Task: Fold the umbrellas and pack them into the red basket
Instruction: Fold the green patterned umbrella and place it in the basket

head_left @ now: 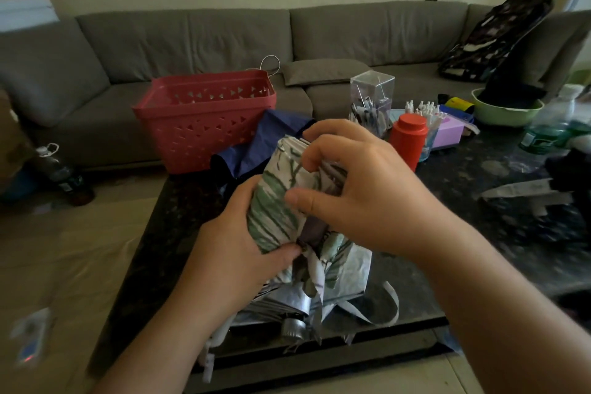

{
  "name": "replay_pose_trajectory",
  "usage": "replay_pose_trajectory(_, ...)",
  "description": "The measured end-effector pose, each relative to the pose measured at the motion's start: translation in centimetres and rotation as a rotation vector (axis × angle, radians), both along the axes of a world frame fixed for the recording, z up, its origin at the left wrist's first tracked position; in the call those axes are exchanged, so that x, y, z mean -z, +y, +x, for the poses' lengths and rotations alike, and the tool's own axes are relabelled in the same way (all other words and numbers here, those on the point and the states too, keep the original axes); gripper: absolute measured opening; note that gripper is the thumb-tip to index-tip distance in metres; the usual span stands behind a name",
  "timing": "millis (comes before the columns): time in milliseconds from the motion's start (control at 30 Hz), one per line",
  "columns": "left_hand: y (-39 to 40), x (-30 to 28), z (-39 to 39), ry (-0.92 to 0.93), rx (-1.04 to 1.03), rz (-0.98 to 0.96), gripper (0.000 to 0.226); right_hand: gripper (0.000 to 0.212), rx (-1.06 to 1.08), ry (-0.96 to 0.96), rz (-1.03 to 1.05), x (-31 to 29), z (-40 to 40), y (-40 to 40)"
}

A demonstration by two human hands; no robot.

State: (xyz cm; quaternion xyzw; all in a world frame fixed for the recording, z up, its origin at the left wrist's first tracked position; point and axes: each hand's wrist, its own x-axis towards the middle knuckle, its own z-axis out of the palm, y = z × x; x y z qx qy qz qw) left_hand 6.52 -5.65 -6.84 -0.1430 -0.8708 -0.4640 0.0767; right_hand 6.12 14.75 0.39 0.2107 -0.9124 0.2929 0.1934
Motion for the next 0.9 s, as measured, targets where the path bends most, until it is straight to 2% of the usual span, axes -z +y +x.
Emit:
replay_pose_trajectory(167,-0.1,0.5,-0.2,0.010,0.033,-0.011,0.088,0.022,0.011,-0.159,0.088,-0.9,-0.2,1.0)
replay_pose_trajectory(267,-0.5,0.3,-0.5,0.013,0.083,-0.027,0.091,0.009,-0.093,-0.284,-0.089,-1.0,-0.5,2.2)
replay_pose_trajectory(400,-1.0,-0.4,-0.8,-0.024,0.172,-0.033,0.089,0.014,-0.271,-0.437,-0.449,0.1,-1.1,2.9)
replay_pose_trajectory(567,-0.9,0.3,-1.1,-0.030,0.158,-0.017,0.084,0.009,-0.277,-0.371,-0.587,0.8,-1.3,2.8)
replay_pose_trajectory(633,-0.9,0.5,-1.3,-0.023,0.132,0.001,0.082,0.011,-0.227,-0.290,-0.500,0.4,-1.2,2.9)
replay_pose_trajectory(800,-1.0,0.7,-1.6,-0.030,0.089,0.025,0.084,0.022,-0.100,-0.164,-0.109,0.1,-0.8,2.6)
replay_pose_trajectory(900,-0.9,0.8,-1.5,-0.033,0.079,0.035,0.086,0.020,-0.030,-0.097,-0.040,0.3,-0.8,2.2)
